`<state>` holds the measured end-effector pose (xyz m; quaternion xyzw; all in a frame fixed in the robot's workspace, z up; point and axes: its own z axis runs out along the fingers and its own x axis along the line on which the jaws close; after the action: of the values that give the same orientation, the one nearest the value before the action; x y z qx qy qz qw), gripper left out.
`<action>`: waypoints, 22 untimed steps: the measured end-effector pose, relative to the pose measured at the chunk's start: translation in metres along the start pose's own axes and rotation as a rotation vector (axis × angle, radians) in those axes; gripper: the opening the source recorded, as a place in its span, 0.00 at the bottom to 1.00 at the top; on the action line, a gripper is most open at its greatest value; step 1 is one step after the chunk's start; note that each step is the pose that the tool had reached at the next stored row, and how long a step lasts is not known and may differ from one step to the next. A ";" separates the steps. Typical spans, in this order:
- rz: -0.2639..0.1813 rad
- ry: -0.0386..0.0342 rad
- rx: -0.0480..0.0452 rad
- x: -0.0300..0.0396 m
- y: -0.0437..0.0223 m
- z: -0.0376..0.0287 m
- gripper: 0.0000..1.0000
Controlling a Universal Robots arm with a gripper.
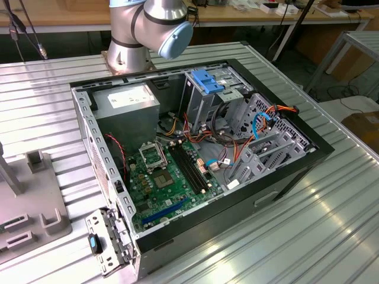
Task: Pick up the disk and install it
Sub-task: 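Pick up the disk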
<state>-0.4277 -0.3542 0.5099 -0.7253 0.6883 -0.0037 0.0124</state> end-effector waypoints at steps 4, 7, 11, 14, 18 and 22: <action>0.000 0.0000 -0.0001 0.0002 -0.0051 0.0001 0.36; 0.000 0.0000 0.0000 0.0003 -0.0074 0.0001 0.36; 0.000 0.0000 -0.0001 0.0003 -0.0075 0.0001 0.36; 0.000 0.0000 0.0000 0.0004 -0.0089 0.0002 0.36; 0.000 0.0000 -0.0001 0.0004 -0.0091 0.0001 0.36; 0.000 0.0001 -0.0001 0.0004 -0.0094 0.0002 0.36</action>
<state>-0.4183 -0.3542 0.5100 -0.7253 0.6883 -0.0037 0.0123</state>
